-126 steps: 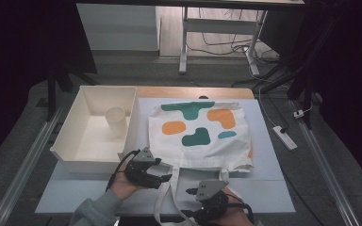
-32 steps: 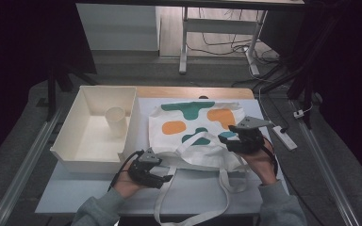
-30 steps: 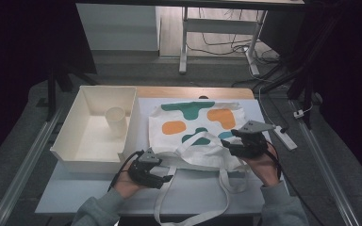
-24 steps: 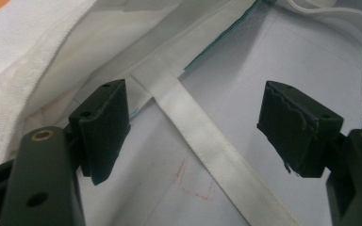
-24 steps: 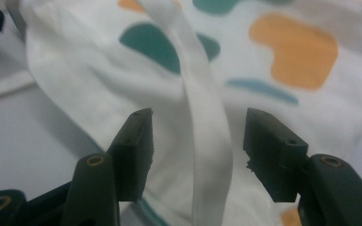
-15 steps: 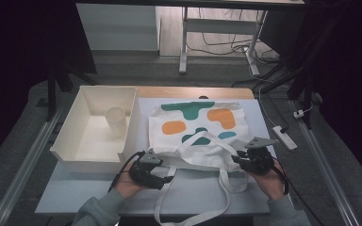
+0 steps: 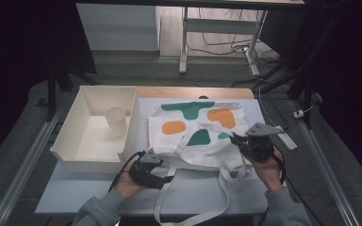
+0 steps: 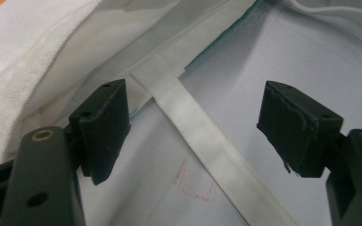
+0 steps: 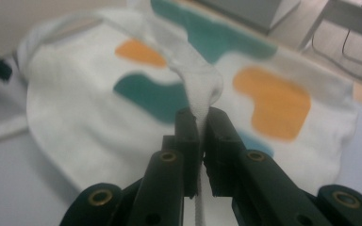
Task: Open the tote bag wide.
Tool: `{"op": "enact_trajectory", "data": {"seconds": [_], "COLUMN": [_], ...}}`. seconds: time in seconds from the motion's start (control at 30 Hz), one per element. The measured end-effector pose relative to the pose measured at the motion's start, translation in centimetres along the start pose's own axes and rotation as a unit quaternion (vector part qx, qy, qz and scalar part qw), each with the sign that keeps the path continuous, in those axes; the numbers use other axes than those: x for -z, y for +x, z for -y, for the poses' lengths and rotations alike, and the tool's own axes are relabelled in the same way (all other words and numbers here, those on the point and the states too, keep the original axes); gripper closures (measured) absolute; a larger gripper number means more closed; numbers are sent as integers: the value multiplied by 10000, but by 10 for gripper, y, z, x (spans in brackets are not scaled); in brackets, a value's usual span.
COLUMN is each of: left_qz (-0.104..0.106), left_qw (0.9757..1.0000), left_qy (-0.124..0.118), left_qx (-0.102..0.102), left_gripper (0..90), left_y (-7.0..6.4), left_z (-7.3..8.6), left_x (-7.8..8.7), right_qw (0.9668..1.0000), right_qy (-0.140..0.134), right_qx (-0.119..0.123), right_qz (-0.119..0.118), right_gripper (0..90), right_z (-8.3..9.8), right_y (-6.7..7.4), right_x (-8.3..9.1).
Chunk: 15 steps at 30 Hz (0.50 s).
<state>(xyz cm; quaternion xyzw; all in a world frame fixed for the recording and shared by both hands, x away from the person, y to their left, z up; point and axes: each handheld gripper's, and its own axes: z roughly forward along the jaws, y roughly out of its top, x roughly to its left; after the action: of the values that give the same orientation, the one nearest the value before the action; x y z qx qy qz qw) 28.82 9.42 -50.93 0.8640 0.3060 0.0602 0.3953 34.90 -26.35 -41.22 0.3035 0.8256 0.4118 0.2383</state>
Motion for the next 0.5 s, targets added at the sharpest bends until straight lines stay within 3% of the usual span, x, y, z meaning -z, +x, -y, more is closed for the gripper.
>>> {"op": "enact_trajectory", "data": {"seconds": [0.03, 0.17, 0.43, 0.5], "left_qz": [4, -5, -15, -22], "left_qw": [10000, 10000, 10000, 10000], "left_qy": [11, 6, 47, 65], "left_qx": [-10, -1, -7, 3], "left_gripper": [254, 254, 253, 253], "left_y": [0, 1, 1, 1], "left_z": [0, 0, 1, 1], "left_x": [0, 0, -2, -2], "right_qw": [9999, 9997, 9992, 9989], "right_qy": [-121, -219, -371, -373], "right_qx": [37, 34, 22, -11], "right_qz": [-12, 30, 154, 284], "right_gripper": [837, 838, 838, 838], "right_z": [-11, -21, -33, -32], "right_y": [-4, -13, -28, -36], "right_x": [-5, -19, -47, -59]}}
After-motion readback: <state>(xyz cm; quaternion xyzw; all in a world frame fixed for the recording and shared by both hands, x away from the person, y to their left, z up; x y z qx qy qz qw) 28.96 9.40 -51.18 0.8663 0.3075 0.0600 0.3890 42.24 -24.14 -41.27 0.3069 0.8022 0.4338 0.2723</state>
